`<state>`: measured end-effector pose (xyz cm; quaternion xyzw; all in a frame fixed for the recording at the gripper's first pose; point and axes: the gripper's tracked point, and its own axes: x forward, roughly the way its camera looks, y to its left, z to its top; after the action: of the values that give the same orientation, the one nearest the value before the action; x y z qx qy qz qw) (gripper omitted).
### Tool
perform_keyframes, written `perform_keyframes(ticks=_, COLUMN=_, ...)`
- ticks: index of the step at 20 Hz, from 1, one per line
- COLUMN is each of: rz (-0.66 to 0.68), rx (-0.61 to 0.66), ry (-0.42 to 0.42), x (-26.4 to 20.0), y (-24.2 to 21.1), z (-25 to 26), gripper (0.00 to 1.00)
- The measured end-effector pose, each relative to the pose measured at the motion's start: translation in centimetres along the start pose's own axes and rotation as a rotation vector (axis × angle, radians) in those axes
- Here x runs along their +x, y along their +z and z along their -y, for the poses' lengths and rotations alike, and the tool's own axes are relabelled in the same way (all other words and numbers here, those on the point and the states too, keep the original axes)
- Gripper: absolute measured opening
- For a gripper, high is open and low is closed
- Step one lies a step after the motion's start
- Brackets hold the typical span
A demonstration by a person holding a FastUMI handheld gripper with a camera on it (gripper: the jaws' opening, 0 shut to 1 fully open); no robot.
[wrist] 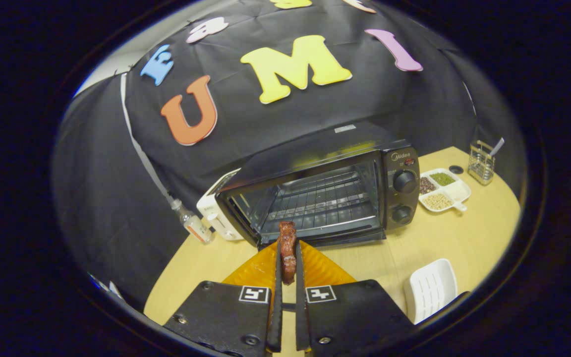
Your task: Open the toaster oven, put the food inside, and close the toaster oven door.
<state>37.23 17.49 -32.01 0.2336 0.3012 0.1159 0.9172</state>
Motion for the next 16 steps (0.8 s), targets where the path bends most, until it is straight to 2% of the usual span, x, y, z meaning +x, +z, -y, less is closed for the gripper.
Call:
perform_keyframes(ticks=6, rz=0.055, rx=0.295, ry=0.072, x=7.1, y=2.7, z=1.0, gripper=0.14)
perform_keyframes(ticks=13, rz=0.058, rx=0.466, ry=0.097, x=14.0, y=2.1, z=2.3, gripper=0.14)
perform_keyframes(ticks=16, rz=0.093, rx=0.474, ry=0.094, x=14.9, y=3.0, z=2.5, gripper=0.14)
